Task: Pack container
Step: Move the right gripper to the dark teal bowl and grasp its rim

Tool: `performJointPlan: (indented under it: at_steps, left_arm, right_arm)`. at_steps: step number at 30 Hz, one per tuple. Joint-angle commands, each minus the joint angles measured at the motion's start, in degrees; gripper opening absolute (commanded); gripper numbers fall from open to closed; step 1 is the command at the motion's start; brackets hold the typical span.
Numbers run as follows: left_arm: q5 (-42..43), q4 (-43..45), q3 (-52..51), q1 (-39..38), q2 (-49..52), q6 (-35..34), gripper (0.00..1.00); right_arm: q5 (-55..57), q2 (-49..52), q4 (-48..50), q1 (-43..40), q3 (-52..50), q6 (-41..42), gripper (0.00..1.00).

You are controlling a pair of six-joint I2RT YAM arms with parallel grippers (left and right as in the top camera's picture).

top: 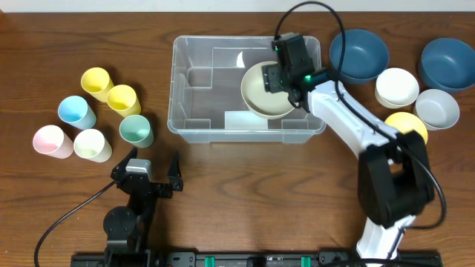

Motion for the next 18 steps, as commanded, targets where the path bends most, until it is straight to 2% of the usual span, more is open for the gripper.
performJointPlan:
  at_steps: [1,4,10,14,18]
  left_arm:
    - [0.8,-1.9,-1.0,0.2,-0.3,1.0,0.98]
    - [0.8,-1.9,-1.0,0.2,-0.3,1.0,0.98]
    - [0.8,-1.9,-1.0,0.2,-0.3,1.0,0.98]
    - [0.8,-1.9,-1.0,0.2,-0.3,1.0,0.98]
    - [0.8,-1.9,-1.0,0.2,-0.3,1.0,0.98]
  right_arm:
    - [-1.3,-7.2,-0.5,2.0,4.1,-0.7,0.81]
    - [-0.5,-10.1,-2.3,1.8,5.6,-0.1,0.87]
    - [4.9,-13.3,-7.5,-3.9,6.1,4.0,0.91]
    - [4.5,-12.5,-12.9,-11.3,5.9,9.0,0.89]
    - [-0.2,-9.3,-15.4,-18.4,5.9,11.4,0.83]
